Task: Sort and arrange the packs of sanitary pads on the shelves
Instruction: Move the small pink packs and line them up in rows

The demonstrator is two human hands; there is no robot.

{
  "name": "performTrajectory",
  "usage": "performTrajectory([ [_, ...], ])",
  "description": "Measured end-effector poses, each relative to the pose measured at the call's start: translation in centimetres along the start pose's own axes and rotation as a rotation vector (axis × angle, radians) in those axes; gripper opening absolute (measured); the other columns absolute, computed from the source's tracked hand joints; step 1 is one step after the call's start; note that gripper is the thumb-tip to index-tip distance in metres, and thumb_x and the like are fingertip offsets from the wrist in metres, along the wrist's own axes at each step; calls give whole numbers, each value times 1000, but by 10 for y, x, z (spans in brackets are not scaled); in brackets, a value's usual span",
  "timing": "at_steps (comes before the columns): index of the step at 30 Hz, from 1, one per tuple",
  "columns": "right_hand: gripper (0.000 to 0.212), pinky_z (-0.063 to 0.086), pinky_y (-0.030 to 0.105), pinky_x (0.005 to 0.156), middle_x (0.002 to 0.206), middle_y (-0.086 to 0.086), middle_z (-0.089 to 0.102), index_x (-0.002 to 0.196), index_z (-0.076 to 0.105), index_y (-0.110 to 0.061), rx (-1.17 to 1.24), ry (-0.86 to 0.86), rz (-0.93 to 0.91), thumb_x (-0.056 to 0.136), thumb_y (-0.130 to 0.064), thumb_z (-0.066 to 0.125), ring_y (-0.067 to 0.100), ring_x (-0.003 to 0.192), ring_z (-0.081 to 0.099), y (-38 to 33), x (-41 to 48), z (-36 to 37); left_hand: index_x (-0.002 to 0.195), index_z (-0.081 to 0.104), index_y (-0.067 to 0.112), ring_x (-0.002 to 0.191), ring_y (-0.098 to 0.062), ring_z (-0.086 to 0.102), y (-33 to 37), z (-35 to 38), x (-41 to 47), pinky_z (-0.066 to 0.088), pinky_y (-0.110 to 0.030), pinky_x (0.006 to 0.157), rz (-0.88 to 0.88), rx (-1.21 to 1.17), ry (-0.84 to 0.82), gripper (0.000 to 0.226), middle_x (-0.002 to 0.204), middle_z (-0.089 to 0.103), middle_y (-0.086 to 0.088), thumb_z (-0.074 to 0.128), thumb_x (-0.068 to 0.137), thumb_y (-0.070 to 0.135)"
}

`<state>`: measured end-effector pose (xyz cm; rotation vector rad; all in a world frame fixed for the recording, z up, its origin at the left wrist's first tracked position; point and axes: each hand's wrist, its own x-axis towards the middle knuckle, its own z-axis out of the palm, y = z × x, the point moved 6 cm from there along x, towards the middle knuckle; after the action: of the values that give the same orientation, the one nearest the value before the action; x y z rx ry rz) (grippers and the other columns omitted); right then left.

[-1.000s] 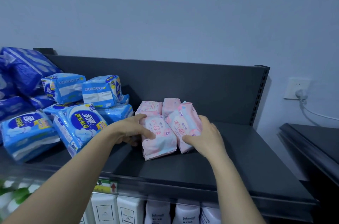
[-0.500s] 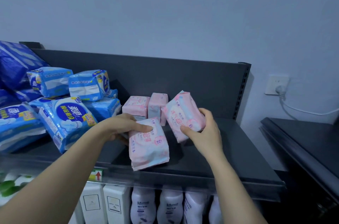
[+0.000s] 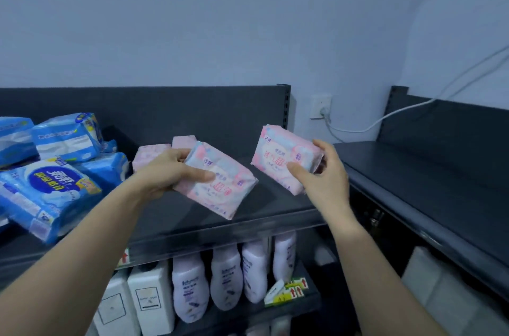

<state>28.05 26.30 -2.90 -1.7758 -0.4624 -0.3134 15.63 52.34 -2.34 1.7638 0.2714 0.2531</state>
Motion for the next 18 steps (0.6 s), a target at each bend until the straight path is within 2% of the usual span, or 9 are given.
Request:
performTrajectory([
  [4,57,54,45,90,113,-11,65,111,53,-45,-42,89,31,57,-48,73,14,103,64,-2,-31,-59,113,64,6,99,-27,70,-3,48,-10,59,-35,80,25,-106,-164,103,108,73,-12,98,19,33],
  [6,55,53,45,90,112,-12,66,113,55,-43,-87,139,48,61,-42,76,16,103,64,-4,-50,-94,112,65,5,99,-29,70,0,80,-19,59,-35,78,35,-115,-271,101,108,73,-13,99,21,32],
  [9,53,53,43,92,112,-13,66,117,57,-38,-155,214,81,71,-30,80,14,103,63,-5,-81,-151,114,65,1,101,-32,69,6,133,-33,59,-38,81,22,-150,-427,90,112,70,-19,98,33,19],
  [13,52,52,39,93,110,-15,65,119,57,-36,-236,319,124,75,-23,80,10,100,62,-10,-127,-228,116,64,-2,106,-35,67,18,210,-56,56,-43,87,11,-199,-611,100,114,69,-21,100,26,22],
  [18,51,52,39,91,106,-14,65,116,56,-40,-324,476,175,74,-24,80,11,97,62,-17,-192,-326,113,67,4,101,-29,70,45,310,-100,59,-34,77,68,-154,-812,96,110,71,-16,100,25,28],
])
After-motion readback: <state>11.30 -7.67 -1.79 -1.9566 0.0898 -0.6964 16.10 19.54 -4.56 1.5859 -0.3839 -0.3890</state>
